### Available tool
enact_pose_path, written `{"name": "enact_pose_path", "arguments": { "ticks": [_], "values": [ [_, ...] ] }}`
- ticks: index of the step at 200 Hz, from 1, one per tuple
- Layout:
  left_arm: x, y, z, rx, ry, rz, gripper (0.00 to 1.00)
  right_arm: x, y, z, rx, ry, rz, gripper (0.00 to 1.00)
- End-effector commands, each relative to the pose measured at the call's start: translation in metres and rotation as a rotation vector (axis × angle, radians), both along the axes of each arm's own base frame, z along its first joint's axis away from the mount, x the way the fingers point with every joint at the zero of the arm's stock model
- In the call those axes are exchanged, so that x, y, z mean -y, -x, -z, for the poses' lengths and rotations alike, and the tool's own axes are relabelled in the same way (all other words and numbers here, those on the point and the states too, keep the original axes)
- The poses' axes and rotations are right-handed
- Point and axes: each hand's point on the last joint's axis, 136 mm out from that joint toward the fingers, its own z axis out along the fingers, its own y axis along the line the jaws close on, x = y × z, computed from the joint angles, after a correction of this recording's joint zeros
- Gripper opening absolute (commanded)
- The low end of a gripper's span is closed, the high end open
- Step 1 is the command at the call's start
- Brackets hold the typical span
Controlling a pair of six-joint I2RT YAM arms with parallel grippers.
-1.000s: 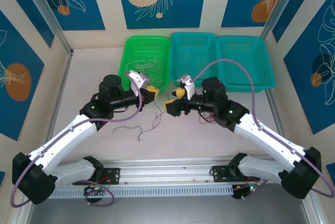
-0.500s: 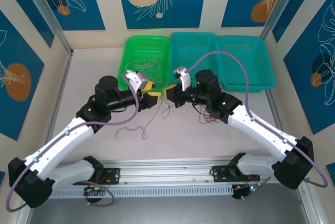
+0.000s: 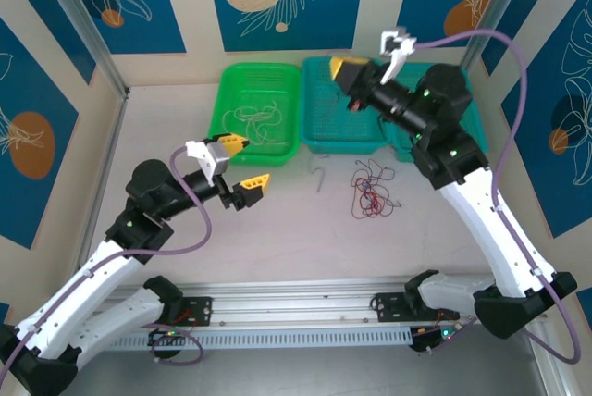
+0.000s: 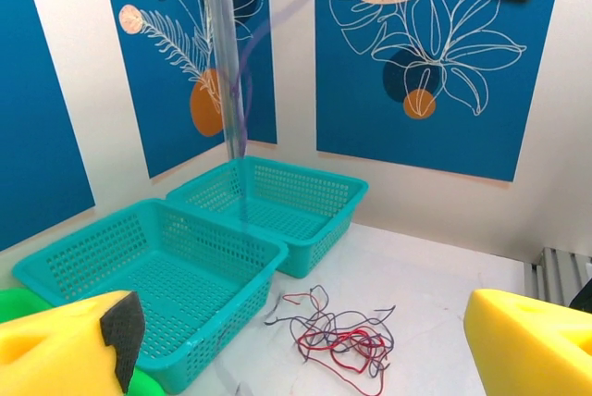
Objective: Untangle the cables
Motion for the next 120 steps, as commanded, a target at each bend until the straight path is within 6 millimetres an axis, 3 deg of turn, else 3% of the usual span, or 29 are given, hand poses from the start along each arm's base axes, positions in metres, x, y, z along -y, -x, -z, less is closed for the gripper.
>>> {"name": "enact_pose_path", "arguments": {
  "ticks": [1, 35, 58, 71, 90, 120],
  "values": [
    [-0.001, -0.001, 0.005, 0.022, -0.017, -0.016, 0.91, 0.025, -0.01, -0.047, 0.031, -0.096, 0.071, 0.0],
    [0.002, -0.006, 0.012, 0.012, -0.021, -0.019, 0.91, 0.063, -0.059, -0.081, 0.036, -0.103, 0.204, 0.0],
    [0.004, -0.01, 0.017, -0.001, -0.027, -0.025, 0.92, 0.078, -0.096, -0.086, 0.008, -0.112, 0.249, 0.0],
    [0.004, -0.011, 0.02, -0.007, -0.03, -0.029, 0.92, 0.079, -0.116, -0.082, -0.019, -0.105, 0.251, 0.0],
    [0.004, -0.013, 0.024, -0.015, -0.033, -0.038, 0.91, 0.071, -0.151, -0.061, -0.094, -0.092, 0.232, 0.0],
    [0.002, -0.013, 0.03, -0.027, -0.038, -0.049, 0.92, 0.06, -0.191, -0.028, -0.189, -0.074, 0.215, 0.0]
  ]
}}
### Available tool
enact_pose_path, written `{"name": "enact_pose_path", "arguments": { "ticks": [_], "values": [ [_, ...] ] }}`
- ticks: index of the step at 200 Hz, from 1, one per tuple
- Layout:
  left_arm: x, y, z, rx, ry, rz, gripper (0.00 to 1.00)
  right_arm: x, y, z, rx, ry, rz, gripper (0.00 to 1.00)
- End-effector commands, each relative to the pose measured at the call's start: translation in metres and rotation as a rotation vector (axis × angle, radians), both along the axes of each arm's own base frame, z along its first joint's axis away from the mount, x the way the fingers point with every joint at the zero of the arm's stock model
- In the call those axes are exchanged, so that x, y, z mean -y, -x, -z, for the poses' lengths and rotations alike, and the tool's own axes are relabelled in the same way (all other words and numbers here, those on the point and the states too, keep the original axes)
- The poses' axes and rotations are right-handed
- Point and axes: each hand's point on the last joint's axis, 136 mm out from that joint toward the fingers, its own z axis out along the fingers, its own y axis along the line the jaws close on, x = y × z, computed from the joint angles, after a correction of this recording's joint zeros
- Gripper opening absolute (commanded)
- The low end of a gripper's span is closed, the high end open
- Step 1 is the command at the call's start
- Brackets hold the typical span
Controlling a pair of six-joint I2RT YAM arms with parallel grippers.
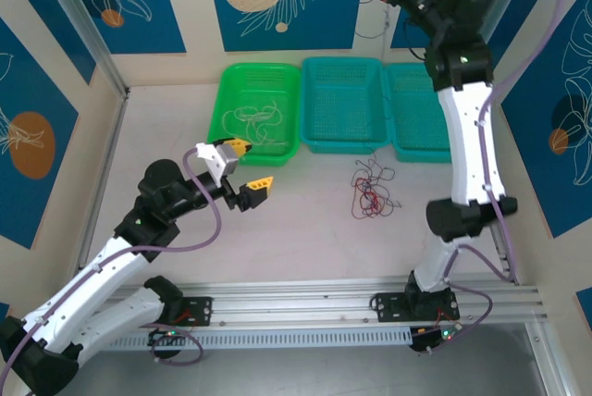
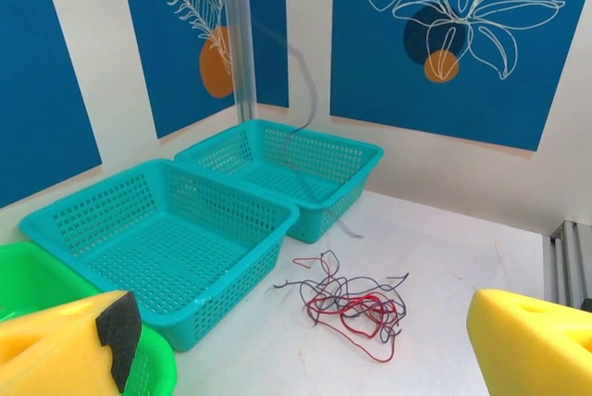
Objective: Untangle the cables
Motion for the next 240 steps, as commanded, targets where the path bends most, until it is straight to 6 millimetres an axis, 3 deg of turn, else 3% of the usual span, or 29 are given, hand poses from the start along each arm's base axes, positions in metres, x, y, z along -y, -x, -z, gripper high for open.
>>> {"name": "enact_pose_path", "arguments": {
  "ticks": [1, 53, 84, 90, 97, 120, 126, 165, 190, 208, 240],
  "values": [
    [-0.002, 0.0, -0.002, 0.023, 0.011, -0.015, 0.92, -0.01, -0.022, 0.035, -0.131, 0.0, -0.036, 0.0],
    [-0.006, 0.0, 0.005, 0.018, 0.002, -0.035, 0.92, -0.02, -0.048, 0.072, -0.201, 0.054, -0.006, 0.0],
    [-0.004, -0.002, 0.005, 0.021, 0.005, -0.036, 0.92, -0.04, -0.054, 0.125, -0.34, 0.136, -0.033, 0.0],
    [-0.004, -0.002, 0.004, 0.021, 0.006, -0.037, 0.92, -0.052, -0.05, 0.13, -0.323, 0.182, -0.076, 0.0],
    [-0.004, -0.003, 0.005, 0.019, 0.006, -0.04, 0.92, -0.059, -0.046, 0.133, -0.316, 0.215, -0.072, 0.09],
    [-0.004, -0.006, 0.006, 0.003, 0.003, -0.049, 0.92, -0.063, -0.038, 0.131, -0.3, 0.278, 0.036, 0.58],
    [-0.003, -0.007, 0.007, -0.002, 0.0, -0.049, 0.92, -0.061, -0.037, 0.131, -0.306, 0.284, 0.059, 0.66],
    [-0.008, -0.008, 0.008, -0.012, 0.001, -0.076, 0.92, -0.037, -0.031, 0.127, -0.383, 0.19, 0.062, 0.71],
    [-0.007, -0.007, 0.009, -0.022, -0.003, -0.071, 0.92, -0.044, -0.009, 0.111, -0.37, 0.173, -0.031, 0.73],
    [-0.008, -0.009, 0.014, -0.04, -0.011, -0.079, 0.92, -0.055, 0.025, 0.104, -0.382, 0.168, -0.136, 0.73],
    [-0.008, -0.017, 0.033, -0.127, -0.033, -0.114, 0.92, -0.067, 0.092, 0.116, -0.351, 0.219, -0.194, 0.73]
  ]
}}
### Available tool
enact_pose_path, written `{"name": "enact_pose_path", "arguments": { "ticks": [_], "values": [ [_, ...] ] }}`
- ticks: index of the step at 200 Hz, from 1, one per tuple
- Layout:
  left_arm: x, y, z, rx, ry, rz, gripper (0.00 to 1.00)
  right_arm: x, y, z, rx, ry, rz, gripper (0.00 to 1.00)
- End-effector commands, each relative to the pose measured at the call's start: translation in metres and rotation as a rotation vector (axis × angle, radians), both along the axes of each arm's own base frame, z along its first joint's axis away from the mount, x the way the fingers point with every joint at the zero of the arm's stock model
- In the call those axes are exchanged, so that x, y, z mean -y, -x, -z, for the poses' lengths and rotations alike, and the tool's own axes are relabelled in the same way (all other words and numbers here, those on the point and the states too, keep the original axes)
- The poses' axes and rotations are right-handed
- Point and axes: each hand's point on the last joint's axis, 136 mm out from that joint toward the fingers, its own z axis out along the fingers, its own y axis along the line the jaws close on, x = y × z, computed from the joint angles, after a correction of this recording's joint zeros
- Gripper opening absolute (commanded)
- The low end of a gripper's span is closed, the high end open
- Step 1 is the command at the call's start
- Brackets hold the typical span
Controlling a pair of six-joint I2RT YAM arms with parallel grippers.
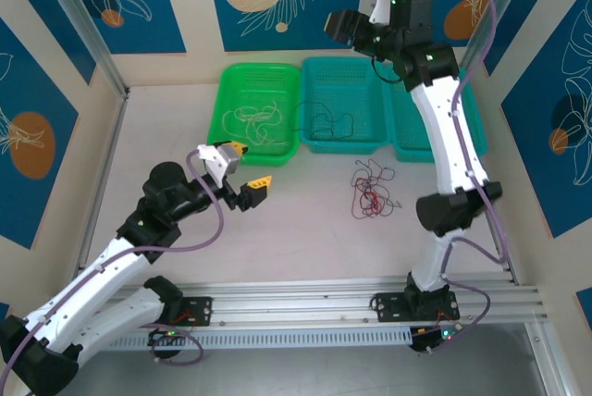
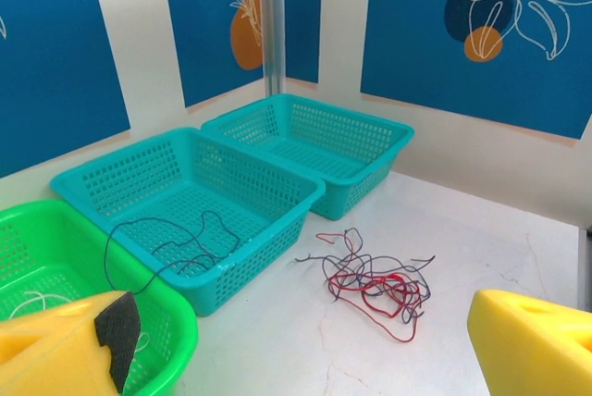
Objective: Untangle the cables
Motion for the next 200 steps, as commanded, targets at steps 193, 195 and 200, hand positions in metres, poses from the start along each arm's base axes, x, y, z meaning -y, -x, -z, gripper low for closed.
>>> {"name": "enact_pose_path", "arguments": {
  "ticks": [193, 195, 200],
  "values": [
    [0.059, -0.013, 0.085, -0.355, -0.077, -0.078, 0.9, 0.103, 0.105, 0.371, -0.678, 0.28, 0.401, 0.47],
    [0.058, -0.013, 0.085, -0.355, -0.078, -0.081, 0.9, 0.102, 0.104, 0.372, -0.681, 0.277, 0.397, 0.46],
    [0.057, -0.013, 0.085, -0.355, -0.078, -0.085, 0.9, 0.101, 0.103, 0.374, -0.683, 0.274, 0.394, 0.41]
  ]
}}
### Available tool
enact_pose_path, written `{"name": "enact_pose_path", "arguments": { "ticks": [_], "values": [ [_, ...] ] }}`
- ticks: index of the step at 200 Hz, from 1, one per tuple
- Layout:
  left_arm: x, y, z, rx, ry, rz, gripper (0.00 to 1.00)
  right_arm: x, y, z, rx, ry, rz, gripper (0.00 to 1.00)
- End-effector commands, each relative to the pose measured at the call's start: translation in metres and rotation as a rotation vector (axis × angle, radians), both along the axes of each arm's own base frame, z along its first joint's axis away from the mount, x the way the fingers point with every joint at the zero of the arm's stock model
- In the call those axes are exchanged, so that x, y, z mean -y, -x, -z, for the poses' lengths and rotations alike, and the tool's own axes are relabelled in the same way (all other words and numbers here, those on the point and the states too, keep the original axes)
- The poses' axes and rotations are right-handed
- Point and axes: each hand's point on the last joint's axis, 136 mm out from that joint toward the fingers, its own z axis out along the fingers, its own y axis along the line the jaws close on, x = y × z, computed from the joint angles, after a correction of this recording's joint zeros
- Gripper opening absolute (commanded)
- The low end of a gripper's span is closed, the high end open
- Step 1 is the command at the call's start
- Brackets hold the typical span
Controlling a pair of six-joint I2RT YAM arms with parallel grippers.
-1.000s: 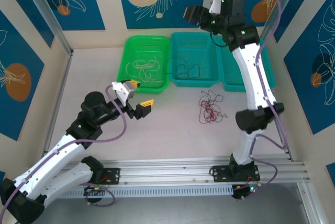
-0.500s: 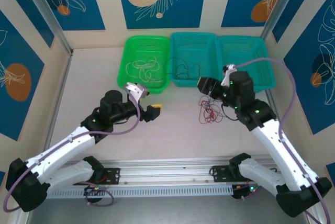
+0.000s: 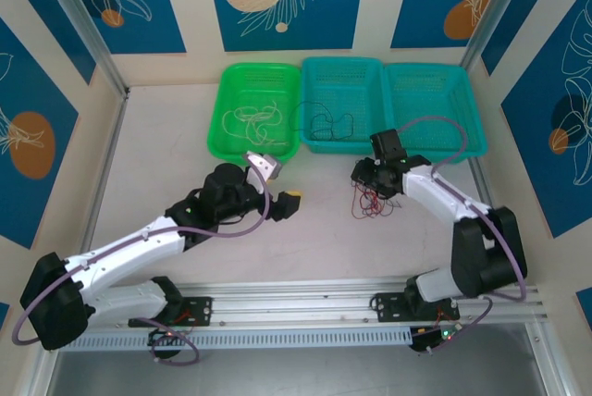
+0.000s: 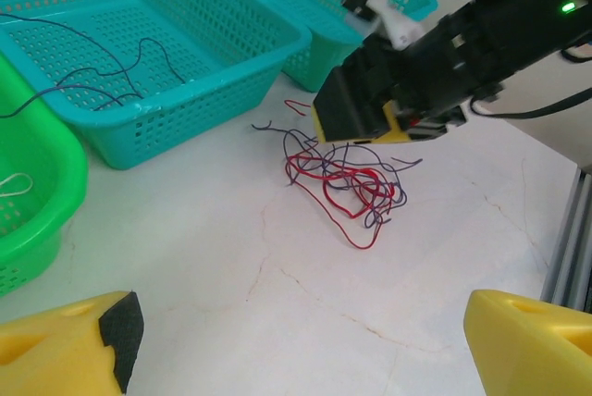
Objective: Untangle the cables
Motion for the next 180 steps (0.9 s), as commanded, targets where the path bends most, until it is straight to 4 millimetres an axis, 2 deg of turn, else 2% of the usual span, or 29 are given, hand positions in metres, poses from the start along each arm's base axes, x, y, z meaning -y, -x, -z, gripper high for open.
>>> {"name": "enact_pose_path", "arguments": {
  "ticks": [1, 5, 23, 38, 50, 89, 111, 131, 168, 180],
  "values": [
    [-0.005, -0.002, -0.015, 0.016, 0.019, -0.049, 0.9, 0.001, -0.021, -0.003, 0.034, -0.003, 0.02, 0.4],
    [-0.006, -0.002, -0.014, 0.014, 0.015, -0.053, 0.9, 0.001, -0.021, -0.001, 0.031, -0.006, 0.02, 0.36],
    [-0.008, -0.001, -0.009, 0.003, 0.003, -0.055, 0.9, -0.005, -0.022, 0.0, 0.023, -0.034, 0.002, 0.0],
    [-0.007, -0.001, -0.005, -0.013, 0.004, -0.056, 0.9, -0.016, -0.018, -0.009, 0.029, -0.092, -0.029, 0.0],
    [-0.006, -0.002, -0.002, -0.023, 0.004, -0.061, 0.9, -0.03, -0.012, -0.023, 0.053, -0.153, -0.062, 0.0],
    [-0.006, -0.008, 0.008, -0.026, 0.01, -0.087, 0.93, -0.086, 0.017, -0.096, 0.188, -0.315, -0.215, 0.0],
    [0.011, 0.006, 0.002, 0.02, 0.05, 0.052, 0.95, -0.114, 0.029, -0.135, 0.262, -0.361, -0.289, 0.0],
    [0.02, 0.012, 0.002, 0.052, 0.071, 0.121, 0.96, -0.134, 0.035, -0.162, 0.309, -0.391, -0.34, 0.0],
    [0.007, -0.011, 0.02, 0.127, -0.019, 0.0, 0.98, -0.172, 0.051, -0.21, 0.378, -0.485, -0.498, 0.0],
    [0.008, -0.014, 0.022, 0.163, -0.039, 0.013, 1.0, -0.183, 0.057, -0.222, 0.396, -0.513, -0.55, 0.0]
  ]
}}
